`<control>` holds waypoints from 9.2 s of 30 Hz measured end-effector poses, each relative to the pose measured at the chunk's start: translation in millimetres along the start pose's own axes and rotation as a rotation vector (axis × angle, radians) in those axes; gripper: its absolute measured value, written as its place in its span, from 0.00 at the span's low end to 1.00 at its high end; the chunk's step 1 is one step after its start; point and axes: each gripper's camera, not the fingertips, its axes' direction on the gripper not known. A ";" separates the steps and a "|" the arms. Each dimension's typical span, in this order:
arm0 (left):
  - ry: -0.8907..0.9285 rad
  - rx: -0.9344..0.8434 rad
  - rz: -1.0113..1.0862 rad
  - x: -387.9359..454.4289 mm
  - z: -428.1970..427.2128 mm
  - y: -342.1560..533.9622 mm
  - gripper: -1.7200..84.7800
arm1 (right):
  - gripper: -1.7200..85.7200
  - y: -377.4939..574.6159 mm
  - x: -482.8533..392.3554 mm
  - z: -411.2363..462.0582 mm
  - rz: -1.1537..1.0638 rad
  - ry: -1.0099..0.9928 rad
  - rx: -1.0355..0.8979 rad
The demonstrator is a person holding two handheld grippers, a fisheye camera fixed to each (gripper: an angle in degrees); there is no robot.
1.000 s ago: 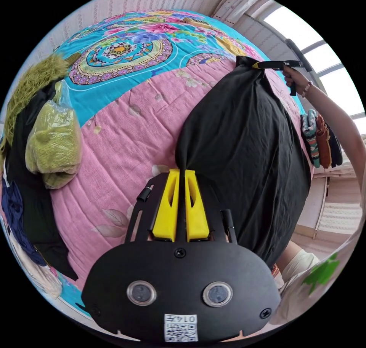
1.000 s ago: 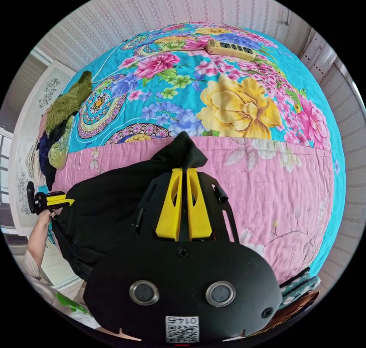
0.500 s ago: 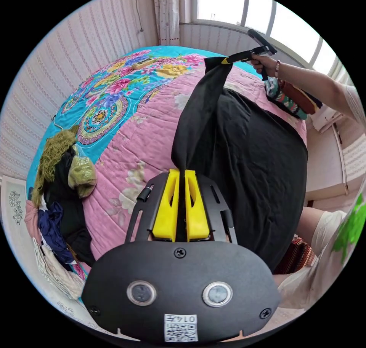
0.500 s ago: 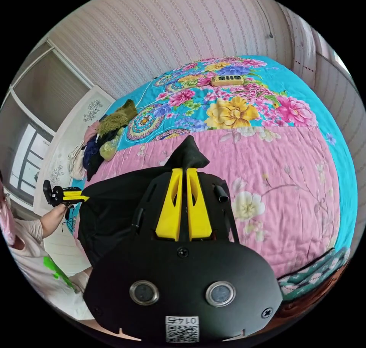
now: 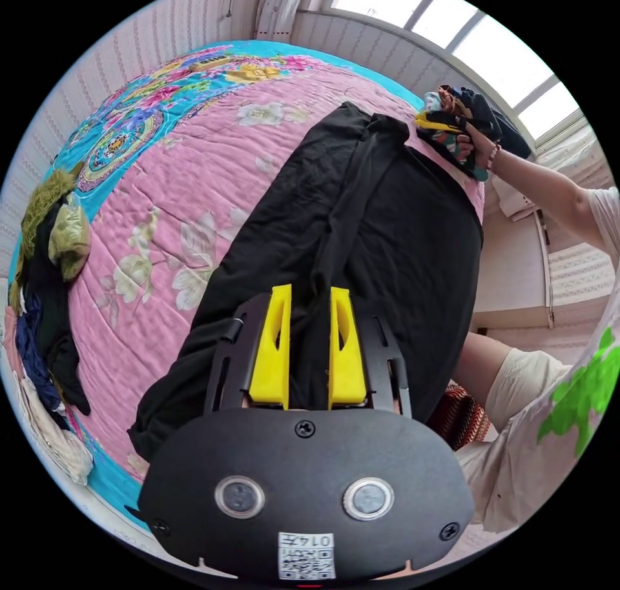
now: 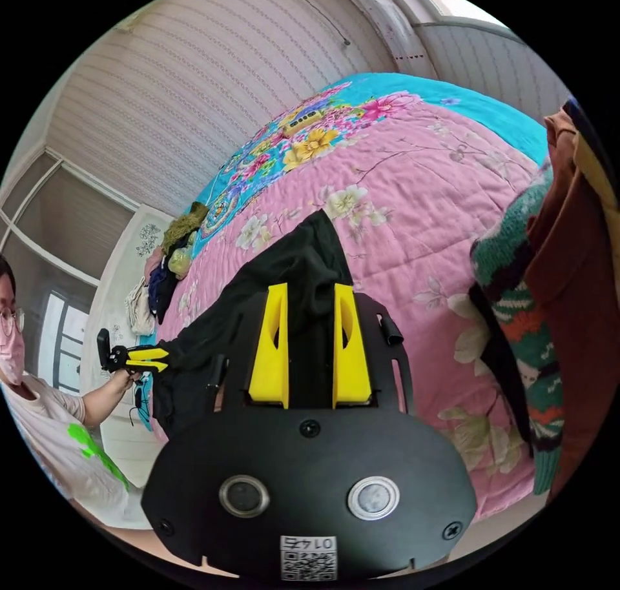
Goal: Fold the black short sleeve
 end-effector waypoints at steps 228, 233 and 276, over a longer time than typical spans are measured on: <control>0.139 -0.256 0.183 197.2 187.4 5.9 0.10 | 0.15 208.9 183.0 269.1 0.343 0.168 -0.272; 0.155 -0.235 0.247 215.7 199.0 -43.6 0.09 | 0.04 175.8 187.8 272.9 0.299 0.094 -0.267; -0.423 -0.144 0.547 335.7 380.3 -502.8 0.13 | 0.12 283.2 224.3 240.4 0.537 -0.363 -0.031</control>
